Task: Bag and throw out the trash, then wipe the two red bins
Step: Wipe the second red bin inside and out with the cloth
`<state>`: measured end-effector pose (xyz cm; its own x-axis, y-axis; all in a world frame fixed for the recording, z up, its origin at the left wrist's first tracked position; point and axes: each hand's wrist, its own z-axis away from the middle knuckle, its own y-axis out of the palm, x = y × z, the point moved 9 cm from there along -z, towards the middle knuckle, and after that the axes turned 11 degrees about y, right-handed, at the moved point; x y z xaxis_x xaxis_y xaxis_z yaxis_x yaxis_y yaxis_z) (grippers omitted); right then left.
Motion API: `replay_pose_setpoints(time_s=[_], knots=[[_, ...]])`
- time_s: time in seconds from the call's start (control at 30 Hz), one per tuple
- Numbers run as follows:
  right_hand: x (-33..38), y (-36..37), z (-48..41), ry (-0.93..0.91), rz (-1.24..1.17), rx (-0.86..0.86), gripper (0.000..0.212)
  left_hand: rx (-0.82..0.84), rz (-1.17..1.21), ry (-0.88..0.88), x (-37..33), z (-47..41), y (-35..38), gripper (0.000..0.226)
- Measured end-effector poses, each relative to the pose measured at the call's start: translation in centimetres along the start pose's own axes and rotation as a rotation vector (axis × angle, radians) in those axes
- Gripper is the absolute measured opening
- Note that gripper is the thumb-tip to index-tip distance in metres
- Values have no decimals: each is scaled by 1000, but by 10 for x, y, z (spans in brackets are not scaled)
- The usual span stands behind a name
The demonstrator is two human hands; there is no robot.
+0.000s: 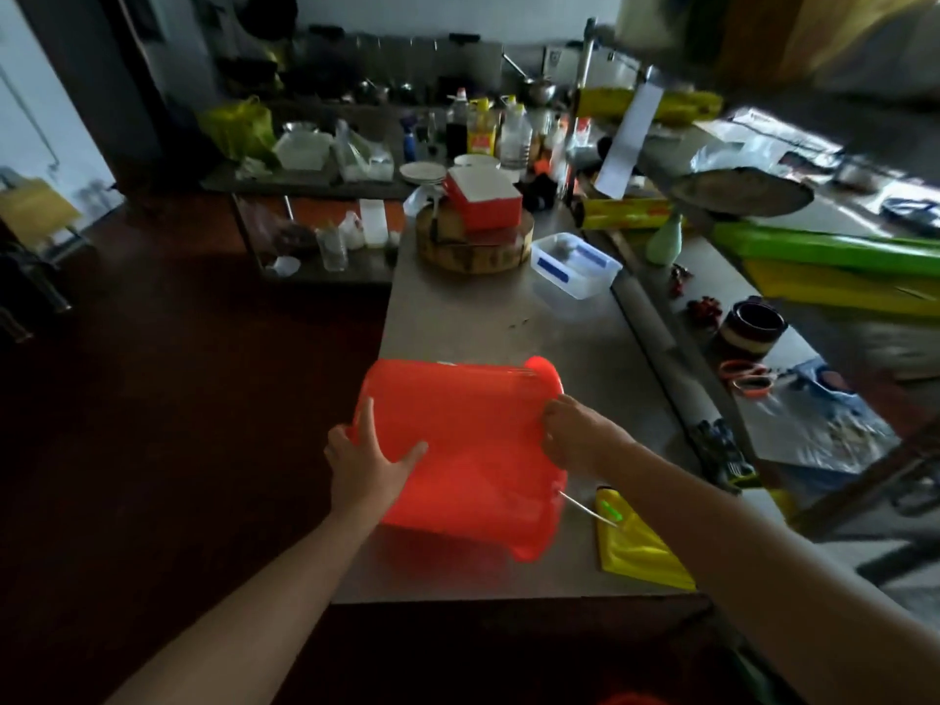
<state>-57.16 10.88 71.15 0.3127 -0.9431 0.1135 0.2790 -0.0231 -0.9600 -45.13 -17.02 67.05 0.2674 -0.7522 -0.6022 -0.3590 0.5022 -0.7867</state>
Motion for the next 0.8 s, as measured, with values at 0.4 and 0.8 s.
replay_pose_setpoints(time_s=[0.4,0.8], knots=[[31,20,5,251,-822,-398,65,328,-493,305,17,28,42,76],[51,-43,20,200,-684,-507,12,447,-29,364,-40,1,38,53]])
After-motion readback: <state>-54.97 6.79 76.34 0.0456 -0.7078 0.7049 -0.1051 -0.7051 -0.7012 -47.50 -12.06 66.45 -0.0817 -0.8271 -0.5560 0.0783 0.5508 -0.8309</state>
